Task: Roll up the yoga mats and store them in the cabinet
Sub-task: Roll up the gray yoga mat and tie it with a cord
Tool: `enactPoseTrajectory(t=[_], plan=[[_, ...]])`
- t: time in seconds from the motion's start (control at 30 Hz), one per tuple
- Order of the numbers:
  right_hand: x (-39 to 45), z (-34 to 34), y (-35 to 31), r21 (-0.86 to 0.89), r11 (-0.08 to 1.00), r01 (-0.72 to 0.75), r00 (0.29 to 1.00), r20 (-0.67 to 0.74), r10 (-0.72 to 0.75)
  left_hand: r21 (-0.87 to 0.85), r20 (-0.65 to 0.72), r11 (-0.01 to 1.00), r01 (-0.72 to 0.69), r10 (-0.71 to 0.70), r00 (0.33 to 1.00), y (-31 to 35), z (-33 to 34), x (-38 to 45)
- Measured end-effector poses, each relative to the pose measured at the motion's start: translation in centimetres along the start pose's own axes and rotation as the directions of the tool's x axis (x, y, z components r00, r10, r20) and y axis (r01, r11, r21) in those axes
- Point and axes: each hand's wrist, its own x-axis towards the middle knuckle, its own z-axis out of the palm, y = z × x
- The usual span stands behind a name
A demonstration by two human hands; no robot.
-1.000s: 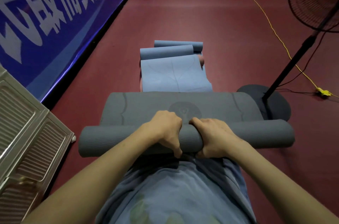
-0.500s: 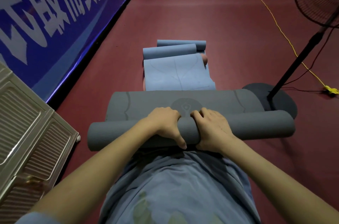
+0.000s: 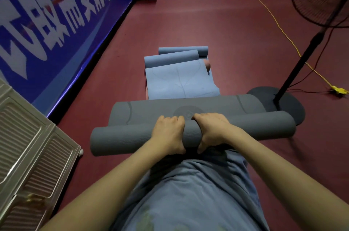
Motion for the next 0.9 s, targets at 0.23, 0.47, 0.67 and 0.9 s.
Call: enactPoseTrajectory(t=[0.23,0.47,0.67,0.9], plan=[[0.4,0.9,-0.4,-0.073,0.997,-0.031,0.976,-0.217,0.015,-0.203,0.399,0.979,0.009,0.074,0.914,-3.2,-3.6,5.2],[1.1,-0.4,-0.4,-0.149,0.988,-0.036,0.989,-0.147,0.014,-0.109,0.193,0.994,0.027,-0.005,0.981,-2.1,-1.5,3.5],[2.8,-2.8,-0.2,-0.084,0.996,-0.022,0.999,0.029,0.024,0.004,-0.027,0.996,0.094,-0.094,0.995,-0.5,0.5,2.3],[3.0,-1.2,0.6,-0.016,1.000,-0.019,0.996,-0.083,0.018,0.012,0.052,1.000,0.009,-0.010,0.999,-1.9,-1.2,3.9]])
